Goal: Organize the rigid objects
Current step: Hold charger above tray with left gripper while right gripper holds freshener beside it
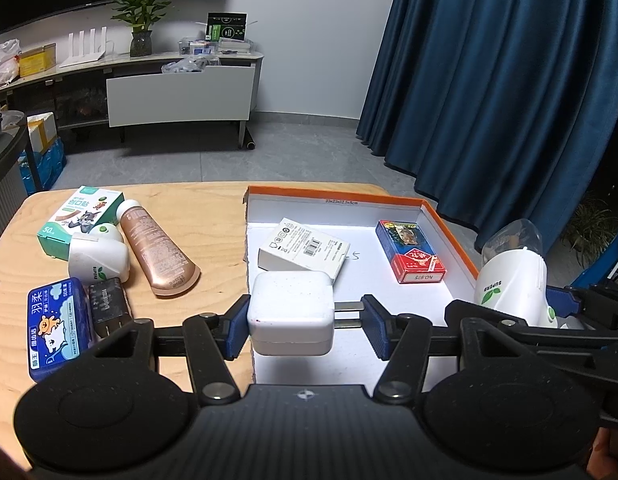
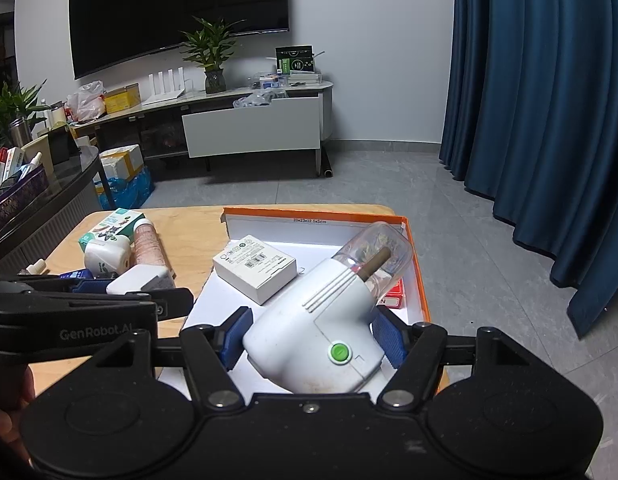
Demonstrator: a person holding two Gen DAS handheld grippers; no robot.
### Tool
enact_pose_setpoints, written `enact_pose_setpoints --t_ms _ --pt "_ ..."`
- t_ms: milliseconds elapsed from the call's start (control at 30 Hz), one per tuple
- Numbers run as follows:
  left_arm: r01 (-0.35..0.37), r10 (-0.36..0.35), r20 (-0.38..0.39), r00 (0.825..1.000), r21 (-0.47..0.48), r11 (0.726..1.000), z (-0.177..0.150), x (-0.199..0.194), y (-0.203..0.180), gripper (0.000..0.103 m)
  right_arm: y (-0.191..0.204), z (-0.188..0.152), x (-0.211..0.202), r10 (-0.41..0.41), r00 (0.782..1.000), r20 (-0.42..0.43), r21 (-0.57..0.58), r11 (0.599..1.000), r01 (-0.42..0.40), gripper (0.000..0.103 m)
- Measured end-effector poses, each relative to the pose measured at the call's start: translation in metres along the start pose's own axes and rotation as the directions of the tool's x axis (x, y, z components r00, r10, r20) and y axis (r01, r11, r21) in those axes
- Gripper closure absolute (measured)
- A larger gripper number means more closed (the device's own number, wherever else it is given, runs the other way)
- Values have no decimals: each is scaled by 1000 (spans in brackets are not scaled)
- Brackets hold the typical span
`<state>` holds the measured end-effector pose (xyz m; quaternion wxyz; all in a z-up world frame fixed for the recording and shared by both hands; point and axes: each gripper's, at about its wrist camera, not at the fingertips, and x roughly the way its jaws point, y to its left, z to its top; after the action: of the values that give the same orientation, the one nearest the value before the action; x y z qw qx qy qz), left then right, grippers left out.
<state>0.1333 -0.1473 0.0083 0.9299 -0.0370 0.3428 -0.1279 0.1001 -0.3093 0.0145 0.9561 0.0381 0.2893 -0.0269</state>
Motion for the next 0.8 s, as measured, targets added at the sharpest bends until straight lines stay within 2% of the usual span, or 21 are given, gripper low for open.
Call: enact_pose_setpoints --t_ms 800 --pt "4 -4 -7 1000 -11 1000 -2 0 2 44 0 -5 -1 9 1000 -7 -4 1000 -10 24"
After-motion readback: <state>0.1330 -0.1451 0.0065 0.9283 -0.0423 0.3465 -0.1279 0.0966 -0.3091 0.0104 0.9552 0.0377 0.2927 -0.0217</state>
